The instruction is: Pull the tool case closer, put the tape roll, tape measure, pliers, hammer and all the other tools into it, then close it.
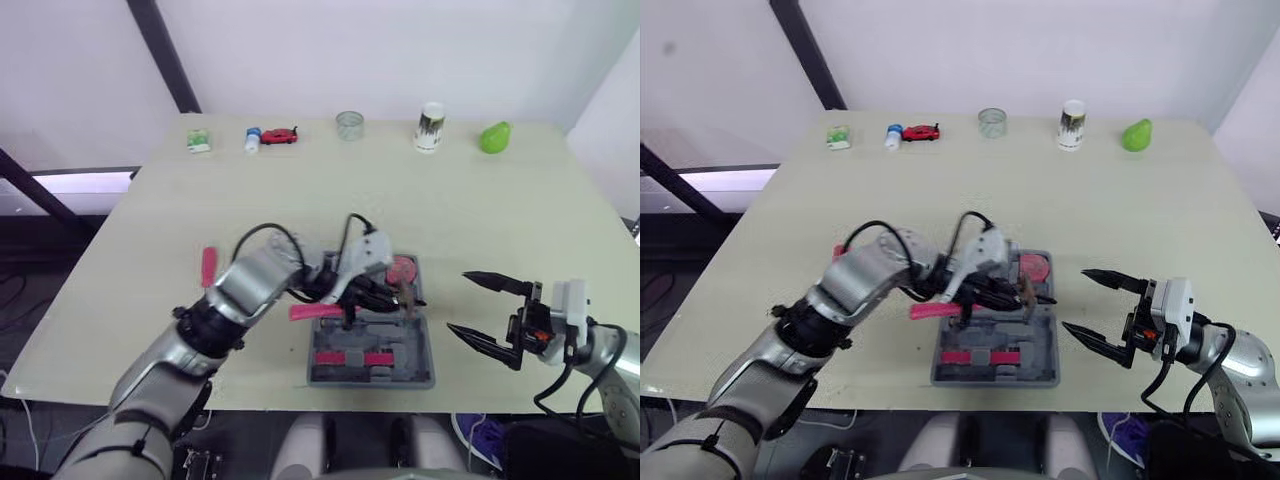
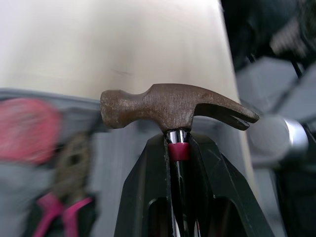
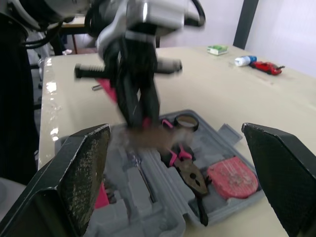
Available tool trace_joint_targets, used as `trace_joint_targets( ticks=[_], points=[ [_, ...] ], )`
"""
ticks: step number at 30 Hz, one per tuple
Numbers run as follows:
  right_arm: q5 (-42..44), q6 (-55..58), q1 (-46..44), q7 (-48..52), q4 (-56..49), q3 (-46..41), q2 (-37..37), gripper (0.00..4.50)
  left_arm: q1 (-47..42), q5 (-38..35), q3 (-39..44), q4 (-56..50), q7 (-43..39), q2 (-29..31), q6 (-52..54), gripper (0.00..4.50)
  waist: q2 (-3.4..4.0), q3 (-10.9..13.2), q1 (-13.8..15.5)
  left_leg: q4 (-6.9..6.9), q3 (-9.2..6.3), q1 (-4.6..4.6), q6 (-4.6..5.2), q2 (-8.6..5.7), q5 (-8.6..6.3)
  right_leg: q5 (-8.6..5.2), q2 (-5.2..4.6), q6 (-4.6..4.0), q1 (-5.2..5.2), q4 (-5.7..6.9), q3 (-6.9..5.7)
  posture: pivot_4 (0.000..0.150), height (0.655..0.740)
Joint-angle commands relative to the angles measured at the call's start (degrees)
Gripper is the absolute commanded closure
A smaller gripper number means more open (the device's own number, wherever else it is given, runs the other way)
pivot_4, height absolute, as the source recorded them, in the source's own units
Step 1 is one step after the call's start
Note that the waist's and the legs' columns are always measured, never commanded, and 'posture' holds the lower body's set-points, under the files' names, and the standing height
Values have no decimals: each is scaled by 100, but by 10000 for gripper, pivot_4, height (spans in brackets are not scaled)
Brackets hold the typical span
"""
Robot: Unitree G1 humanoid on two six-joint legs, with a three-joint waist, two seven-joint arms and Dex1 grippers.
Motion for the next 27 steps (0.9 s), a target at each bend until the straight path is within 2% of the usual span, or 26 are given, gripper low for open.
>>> trace_joint_targets(
  ticks=[1, 9, 14, 19, 27],
  points=[
    [-20, -171, 137, -118, -201, -144, 56, 0, -328, 265, -402, -9, -223, -26, -94, 43562, 1, 4, -38, 0, 3, 1, 0, 0, 0, 0, 1, 1, -2, 0, 5, 1500, 7400],
    [-147, -315, 207, -301, -218, -51, 213, 0, -900, 935, -1180, 308, -401, -358, -285, 43562, 3, 4, 0, 12, -1, -1, 1, 3, 0, 1, 12, 1, -5, 3, 11, 1500, 7400],
    [-188, -415, 321, -366, -223, -65, 270, 0, -1126, 1327, -1692, 365, -428, -462, 45, 43562, 4, 4, -3, 20, -5, -5, 1, 5, 0, 1, 15, 1, -6, 6, 9, 1500, 7400],
    [-180, -434, 350, -390, -230, -67, 265, 0, -1209, 1431, -1818, 564, -195, -835, 695, 43562, 5, 5, 0, 29, -9, -12, 2, 6, -1, 1, 16, 1, -6, 6, 6, 1500, 7400],
    [-48, -356, 552, -97, -136, -259, -23, 0, -1185, 1576, -1885, 778, 96, -1104, 915, 43562, 5, 5, 0, 40, -20, -24, 3, 7, -1, 2, 16, 3, -8, 6, -1, 1500, 7400]
  ],
)
